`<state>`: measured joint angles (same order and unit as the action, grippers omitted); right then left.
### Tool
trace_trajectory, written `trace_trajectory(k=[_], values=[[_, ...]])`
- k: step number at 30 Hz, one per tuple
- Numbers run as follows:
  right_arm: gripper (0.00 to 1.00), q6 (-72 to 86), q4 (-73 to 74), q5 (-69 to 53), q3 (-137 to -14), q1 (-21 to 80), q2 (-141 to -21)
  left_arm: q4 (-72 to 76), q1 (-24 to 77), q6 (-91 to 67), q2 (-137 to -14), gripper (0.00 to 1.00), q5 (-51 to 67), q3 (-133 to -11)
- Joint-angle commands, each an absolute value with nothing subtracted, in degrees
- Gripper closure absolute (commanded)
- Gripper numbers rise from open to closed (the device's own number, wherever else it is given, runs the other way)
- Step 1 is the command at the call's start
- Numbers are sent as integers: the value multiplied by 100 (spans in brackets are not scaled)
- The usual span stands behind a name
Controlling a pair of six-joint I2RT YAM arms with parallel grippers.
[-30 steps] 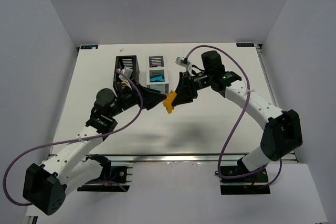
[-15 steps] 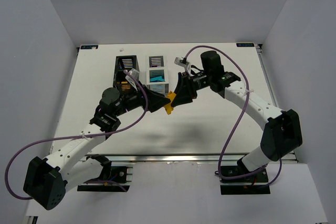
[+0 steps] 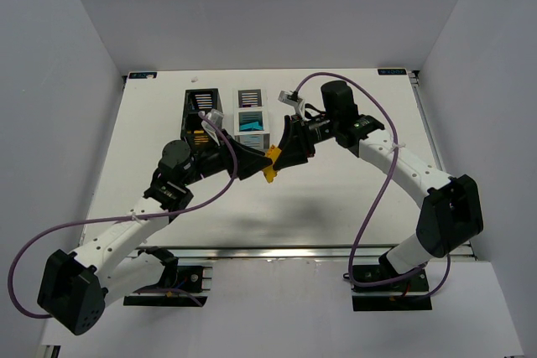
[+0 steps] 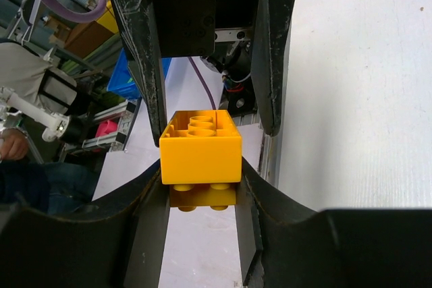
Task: Sort the legos into containers by color
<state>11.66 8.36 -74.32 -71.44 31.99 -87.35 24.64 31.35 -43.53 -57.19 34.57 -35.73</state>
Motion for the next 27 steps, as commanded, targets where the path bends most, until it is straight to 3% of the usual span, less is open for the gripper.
trace_trajectory(k=[1, 8, 11, 16, 27], values=[[98, 1292, 554, -7550, -7172, 3199, -8657, 2549, 3164, -4351, -5722, 33, 3612, -3612], [98, 1301, 545, -7541, -7181, 3173, -8657, 2373, 3173, -4289, -5739, 30, 3621, -3630], [98, 1292, 554, -7524, -7154, 3173, -8648, 2417, 3164, -4298, -5757, 41, 3647, -3647], [97, 1152, 668, -7497, -7137, 3164, -8640, 2470, 3164, -4333, -5880, 70, 3753, -3709], [95, 484, 1388, -7339, -7049, 3138, -8561, 2127, 2822, -4166, -5625, 90, 3603, -3894]])
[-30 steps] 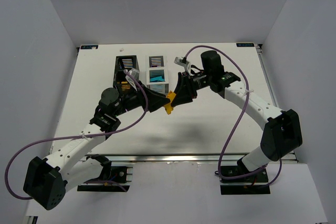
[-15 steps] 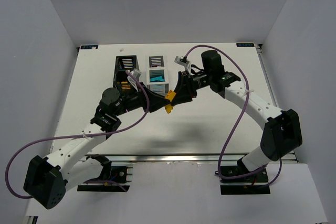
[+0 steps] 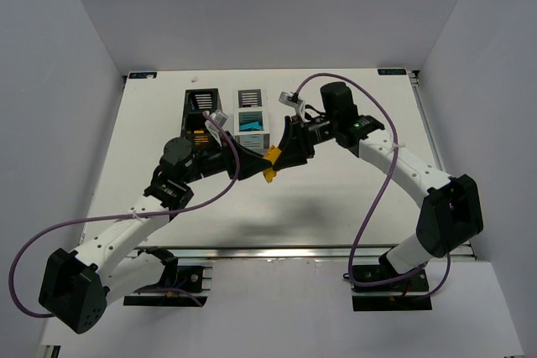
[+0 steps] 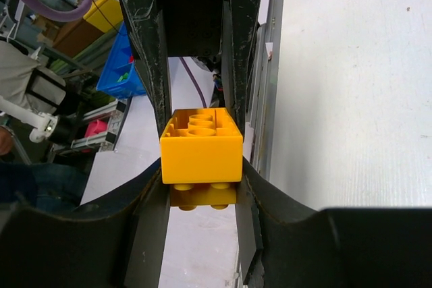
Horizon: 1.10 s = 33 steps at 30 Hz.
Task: Sort the legos into containers by color
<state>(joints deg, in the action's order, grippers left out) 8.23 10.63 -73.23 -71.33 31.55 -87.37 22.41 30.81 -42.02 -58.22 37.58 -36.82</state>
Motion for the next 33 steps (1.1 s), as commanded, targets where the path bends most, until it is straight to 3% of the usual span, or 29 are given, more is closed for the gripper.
trace_trajectory(k=[1, 2, 15, 25, 33], values=[[95, 431, 1450, -7321, -7040, 3129, -8552, 2170, 2639, -4262, -5599, 91, 3647, -3876], [95, 344, 1485, -7313, -7023, 3120, -8543, 2197, 2532, -4306, -5512, 100, 3682, -3859], [98, 89, 1669, -7207, -6908, 3111, -8420, 1847, 1714, -4395, -5422, 100, 3903, -3954], [98, -922, 2513, -6548, -7163, 3111, -8358, -930, 986, -3244, -6072, 100, 1935, -5202], [98, -1345, 2742, -6232, -7339, 3103, -8350, -2161, 589, -2848, -7521, 100, 1152, -6591]])
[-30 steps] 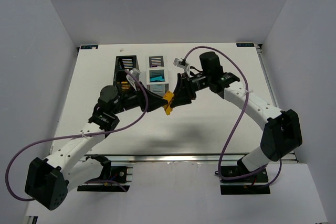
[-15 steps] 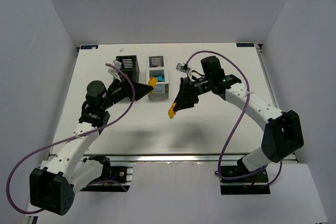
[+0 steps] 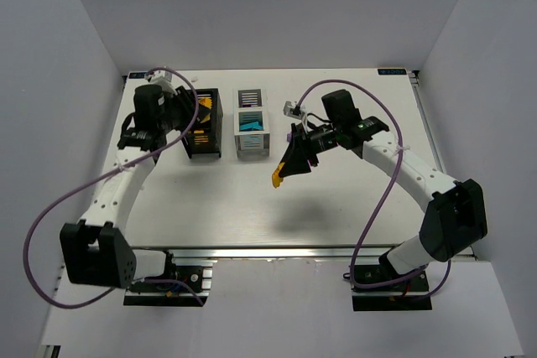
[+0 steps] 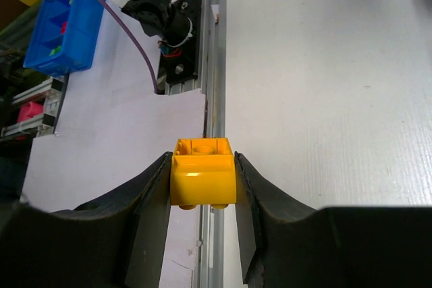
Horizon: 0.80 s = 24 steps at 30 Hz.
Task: Sort the legos into containers by color
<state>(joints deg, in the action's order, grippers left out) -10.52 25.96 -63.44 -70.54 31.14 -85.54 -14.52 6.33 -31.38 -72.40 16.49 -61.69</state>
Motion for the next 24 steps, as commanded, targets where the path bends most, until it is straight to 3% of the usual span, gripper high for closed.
trace_trajectory(k=[1, 16, 18, 19, 22, 23, 24], values=[[98, -1371, 2777, -6214, -7348, 3111, -8358, -2249, 571, -2778, -7619, 100, 960, -6687], [97, -1608, 2971, -6117, -7488, 3094, -8490, -1881, 501, -2514, -8788, 100, 325, -7066], [96, -1617, 2988, -6091, -7506, 3094, -8499, -1863, 501, -2514, -8859, 96, 316, -7066], [96, -1635, 2997, -6082, -7523, 3085, -8508, -1855, 501, -2505, -8903, 83, 273, -7084], [96, -1687, 3050, -6047, -7576, 3094, -8534, -1837, 492, -2531, -8938, 59, 167, -7101], [96, -1705, 3059, -6038, -7594, 3085, -8552, -1828, 492, -2540, -8938, 41, 115, -7110], [96, -1722, 3093, -6029, -7602, 3094, -8560, -1854, 501, -2540, -8947, 34, 88, -7119]])
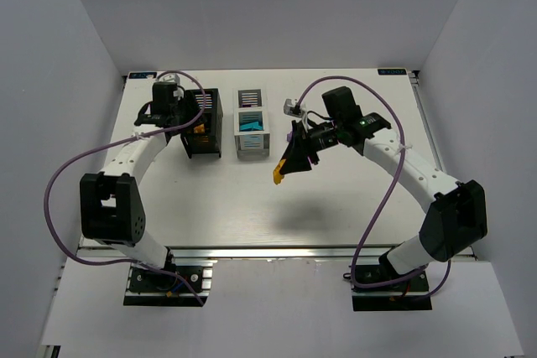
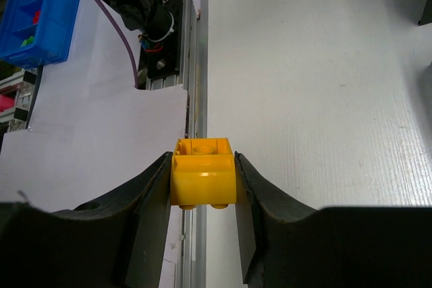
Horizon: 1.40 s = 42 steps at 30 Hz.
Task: Sort the legos into containers by color
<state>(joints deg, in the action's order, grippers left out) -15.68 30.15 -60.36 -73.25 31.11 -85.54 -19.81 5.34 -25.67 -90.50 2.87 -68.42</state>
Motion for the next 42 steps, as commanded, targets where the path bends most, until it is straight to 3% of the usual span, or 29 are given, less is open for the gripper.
trace_trajectory(k=[1, 3, 14, 16, 33, 42], values=[[96, -1757, 3102, -6021, -7629, 3085, -8578, -1863, 501, -2531, -8947, 31, 79, -7163], [95, -1784, 3138, -6003, -7646, 3094, -8604, -1898, 492, -2540, -8930, 25, 79, -7189], [95, -2223, 3463, -5643, -8182, 3111, -8938, -2223, 492, -2645, -7956, 15, 88, -7032], [95, -2311, 3507, -5502, -8393, 3120, -9078, -2276, 492, -2698, -7483, 2, 79, -6769], [100, -1952, 3375, -3183, -11451, 4016, -11177, -3172, 492, -3823, -4229, 2, -492, -4624], [99, -793, 1864, -2462, -12268, 4298, -12172, -3858, 483, -3999, -3437, 2, -1019, -4157]])
